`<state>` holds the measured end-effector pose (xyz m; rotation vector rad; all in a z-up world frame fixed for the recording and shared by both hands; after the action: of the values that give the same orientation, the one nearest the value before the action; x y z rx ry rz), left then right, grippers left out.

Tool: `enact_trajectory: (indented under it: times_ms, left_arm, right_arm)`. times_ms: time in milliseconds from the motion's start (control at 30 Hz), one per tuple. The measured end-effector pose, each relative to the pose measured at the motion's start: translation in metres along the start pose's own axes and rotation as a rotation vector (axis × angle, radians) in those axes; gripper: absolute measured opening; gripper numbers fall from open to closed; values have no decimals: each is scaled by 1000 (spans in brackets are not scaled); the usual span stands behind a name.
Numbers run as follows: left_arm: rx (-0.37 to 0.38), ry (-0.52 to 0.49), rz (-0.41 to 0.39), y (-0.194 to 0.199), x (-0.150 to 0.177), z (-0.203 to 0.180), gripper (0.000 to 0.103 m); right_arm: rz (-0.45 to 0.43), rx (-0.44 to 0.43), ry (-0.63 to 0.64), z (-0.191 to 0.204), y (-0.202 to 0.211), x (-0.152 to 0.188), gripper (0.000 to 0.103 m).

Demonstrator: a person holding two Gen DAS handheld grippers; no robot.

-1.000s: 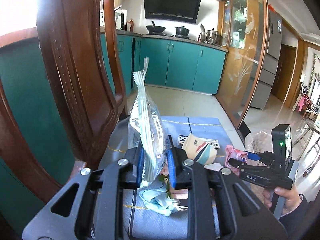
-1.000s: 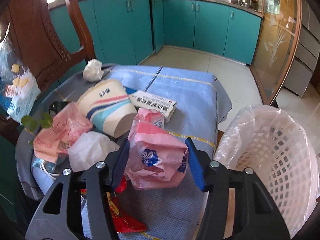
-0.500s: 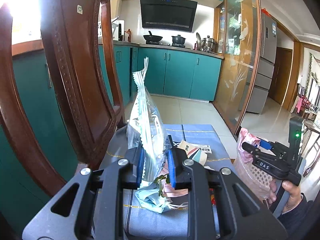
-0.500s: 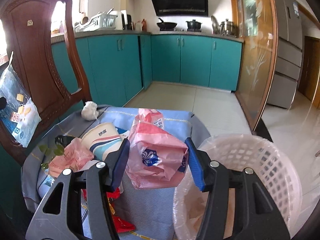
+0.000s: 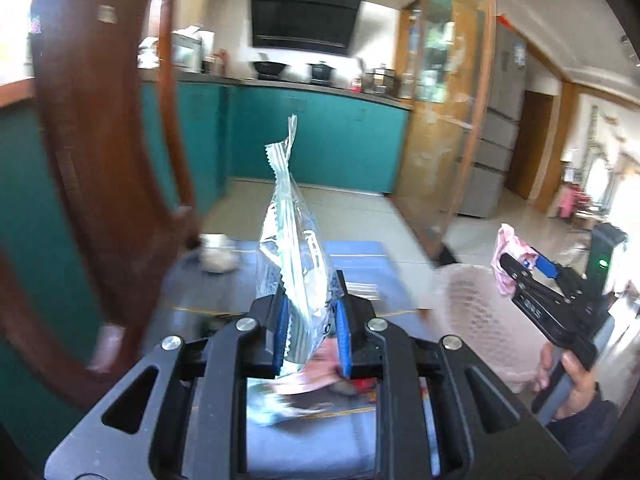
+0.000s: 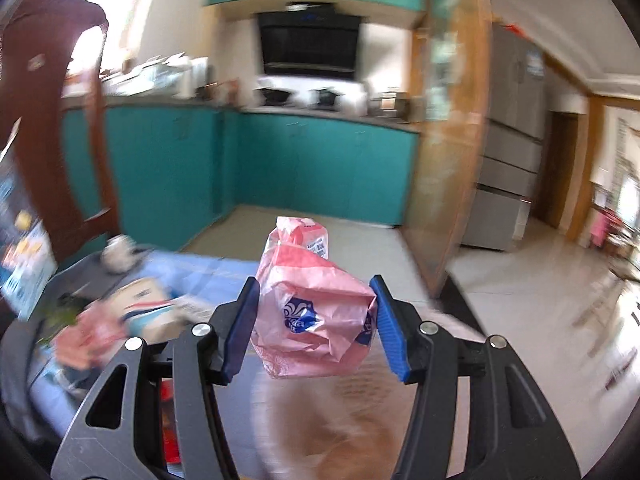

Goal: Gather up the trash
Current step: 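Carry the pink bag over the basket and open the right gripper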

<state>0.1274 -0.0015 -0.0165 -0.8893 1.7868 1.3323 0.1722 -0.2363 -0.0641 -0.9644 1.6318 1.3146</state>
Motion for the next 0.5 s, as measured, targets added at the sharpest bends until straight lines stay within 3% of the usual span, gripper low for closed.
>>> enact_trajectory:
  times_ms: [267, 500]
  left_arm:
    - [317, -97, 105, -64, 0, -85, 21]
    - [504, -115, 282, -143, 21, -159, 24]
  right_arm:
    - [161, 104, -255, -85, -19, 26, 56]
    - [226, 168, -272, -93, -31, 39, 56]
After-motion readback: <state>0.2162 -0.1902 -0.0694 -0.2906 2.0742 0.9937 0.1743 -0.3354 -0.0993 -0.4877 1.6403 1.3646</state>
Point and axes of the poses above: each gripper's, at about its wrist camera, not at the fingertips, and y roughly against the way its jaws point, z to its left, x to its underside, the point moved 1 cm from there along -y, roughly the way its jaws point, and after that the axes turned 4 degrees about y, right-handed, at the moved point
